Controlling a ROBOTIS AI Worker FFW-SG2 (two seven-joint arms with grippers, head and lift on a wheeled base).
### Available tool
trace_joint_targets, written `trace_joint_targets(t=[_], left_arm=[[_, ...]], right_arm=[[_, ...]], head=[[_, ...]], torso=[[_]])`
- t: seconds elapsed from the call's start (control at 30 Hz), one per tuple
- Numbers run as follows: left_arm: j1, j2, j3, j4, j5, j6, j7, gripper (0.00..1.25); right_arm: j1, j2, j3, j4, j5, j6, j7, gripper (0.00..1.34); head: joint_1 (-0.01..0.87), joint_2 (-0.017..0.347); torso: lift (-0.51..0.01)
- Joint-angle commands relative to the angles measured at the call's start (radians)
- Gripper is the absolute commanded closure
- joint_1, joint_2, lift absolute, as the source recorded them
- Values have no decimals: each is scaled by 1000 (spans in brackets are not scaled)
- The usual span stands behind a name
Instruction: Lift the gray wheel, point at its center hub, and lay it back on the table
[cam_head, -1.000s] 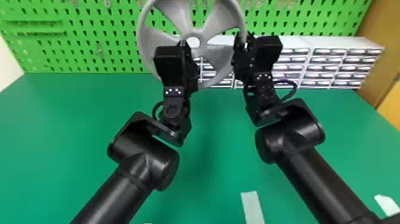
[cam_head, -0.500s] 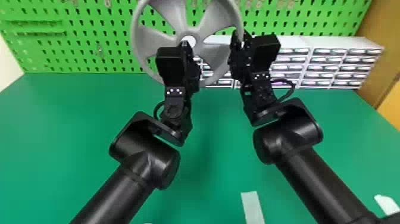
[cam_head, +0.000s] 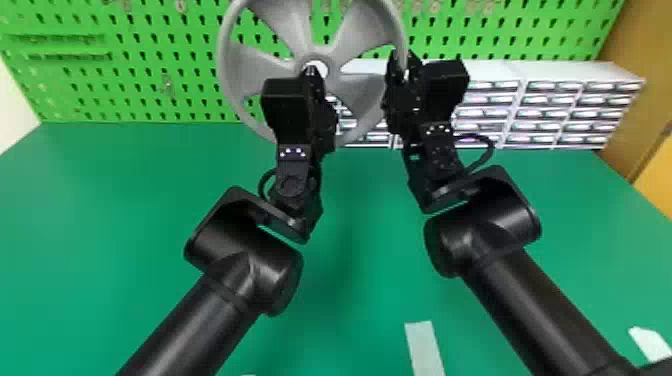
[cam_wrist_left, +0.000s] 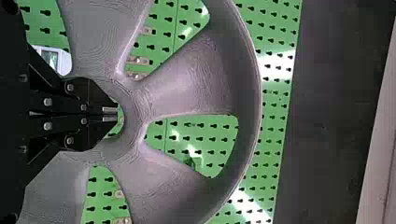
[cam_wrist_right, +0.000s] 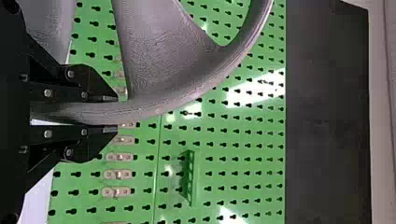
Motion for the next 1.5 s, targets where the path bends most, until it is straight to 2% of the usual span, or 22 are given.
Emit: trace_joint_targets(t=[0.0, 1.47], left_arm=[[-1, -2, -1, 3, 1, -1, 0, 1142], [2, -3, 4, 5, 9, -8, 0, 1142]], right_arm=[[1, -1, 0, 0, 3, -1, -3, 1165], [4, -3, -5, 0, 1, -4, -4, 1165]], head=[[692, 48], [692, 48]], torso=[[-96], [-96]])
